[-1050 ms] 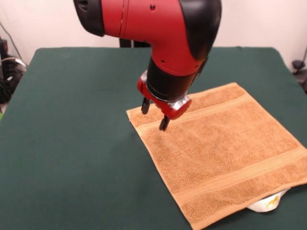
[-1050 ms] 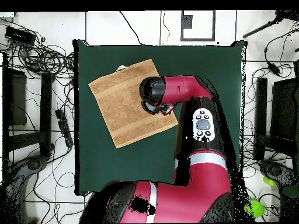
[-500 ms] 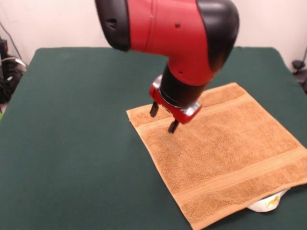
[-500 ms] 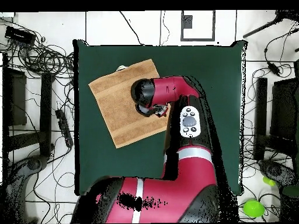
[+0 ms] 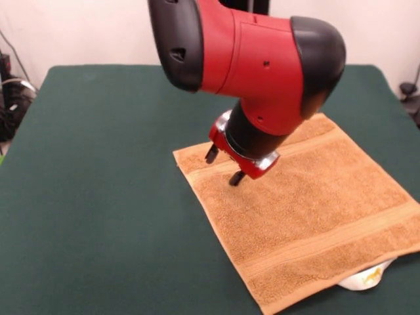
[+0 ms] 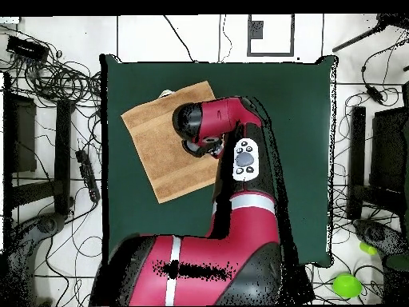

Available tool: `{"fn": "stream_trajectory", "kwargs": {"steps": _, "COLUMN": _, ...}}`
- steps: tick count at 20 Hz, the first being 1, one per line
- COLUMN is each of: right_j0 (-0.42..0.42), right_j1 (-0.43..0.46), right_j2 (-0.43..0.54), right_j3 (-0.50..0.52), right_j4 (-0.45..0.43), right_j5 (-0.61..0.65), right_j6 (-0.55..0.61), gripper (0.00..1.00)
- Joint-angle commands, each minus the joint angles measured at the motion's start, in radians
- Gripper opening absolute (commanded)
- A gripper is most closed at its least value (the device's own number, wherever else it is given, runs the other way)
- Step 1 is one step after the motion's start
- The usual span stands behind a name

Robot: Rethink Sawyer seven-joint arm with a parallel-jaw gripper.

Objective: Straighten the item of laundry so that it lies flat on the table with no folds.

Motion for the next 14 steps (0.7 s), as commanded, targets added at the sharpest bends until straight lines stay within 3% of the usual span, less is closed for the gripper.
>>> {"fn": "stream_trajectory", "kwargs": {"steps": 1, "right_j0": 0.039, "right_j1": 0.124, "right_j2": -0.031, "right_j3": -0.034, "right_j4": -0.088, "right_j5": 0.154, "right_j6": -0.084, "gripper": 1.00}}
{"fn": "stream_trajectory", "kwargs": {"steps": 3, "right_j0": 0.057, "right_j1": 0.120, "right_j2": -0.068, "right_j3": -0.038, "right_j4": -0.117, "right_j5": 0.203, "right_j6": -0.094, "gripper": 1.00}}
{"fn": "stream_trajectory", "kwargs": {"steps": 7, "right_j0": 0.063, "right_j1": 0.109, "right_j2": -0.120, "right_j3": -0.009, "right_j4": -0.144, "right_j5": 0.172, "right_j6": -0.086, "gripper": 1.00}}
{"fn": "stream_trajectory", "kwargs": {"steps": 14, "right_j0": 0.042, "right_j1": 0.103, "right_j2": -0.108, "right_j3": -0.010, "right_j4": -0.149, "right_j5": 0.189, "right_j6": -0.186, "gripper": 1.00}}
